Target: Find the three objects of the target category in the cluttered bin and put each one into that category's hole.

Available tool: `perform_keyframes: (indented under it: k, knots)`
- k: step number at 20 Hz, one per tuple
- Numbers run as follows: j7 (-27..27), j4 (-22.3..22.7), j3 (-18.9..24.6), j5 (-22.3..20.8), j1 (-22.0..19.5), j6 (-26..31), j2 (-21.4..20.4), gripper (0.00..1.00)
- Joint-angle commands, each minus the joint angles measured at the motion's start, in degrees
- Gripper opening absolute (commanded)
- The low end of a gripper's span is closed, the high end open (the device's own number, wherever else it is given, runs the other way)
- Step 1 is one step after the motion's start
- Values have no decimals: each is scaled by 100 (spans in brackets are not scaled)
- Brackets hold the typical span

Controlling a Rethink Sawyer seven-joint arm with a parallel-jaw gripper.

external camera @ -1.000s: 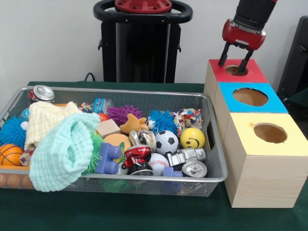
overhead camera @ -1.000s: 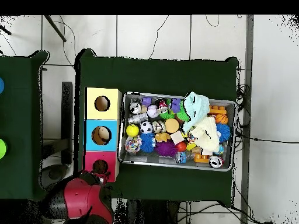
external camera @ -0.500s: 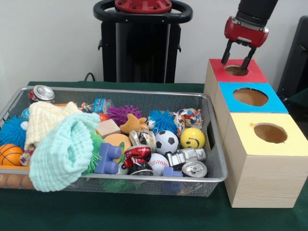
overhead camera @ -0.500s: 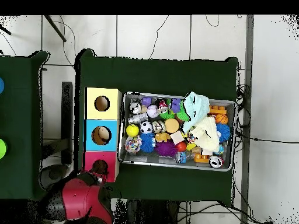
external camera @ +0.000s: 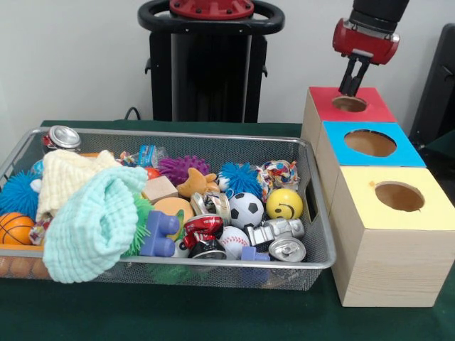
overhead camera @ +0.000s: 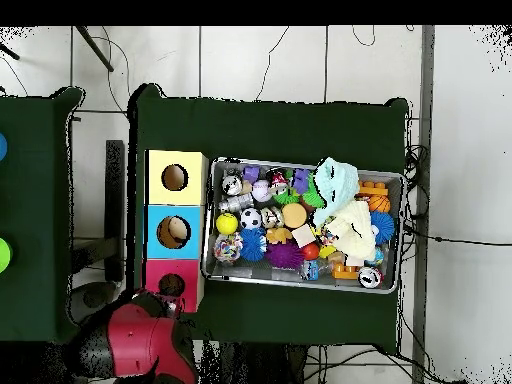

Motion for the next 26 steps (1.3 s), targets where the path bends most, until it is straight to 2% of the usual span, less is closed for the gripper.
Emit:
perform_keyframes:
  k: [1, 4, 6, 9, 11, 14, 17, 21, 26]
  knots:
    - [822, 69, 514, 90, -271, 277, -14, 0]
    - [829, 40, 501, 73, -271, 275, 5, 0]
    - [657, 71, 653, 18, -509, 114, 41, 0]
    - [8, 214, 1215, -193, -1429, -195, 83, 0]
    - [-335, 181, 1414, -385, -1879, -179, 68, 0]
    - [-617, -91, 1524, -631, -2255, 220, -18, 0]
    - [-1008, -467, 1885, -884, -2862, 557, 79, 0]
    - [-1309, -915, 2442, -1224, -3559, 645, 488, 0]
    - [-1258, -1022, 2934, -1636, -4027, 561, 615, 0]
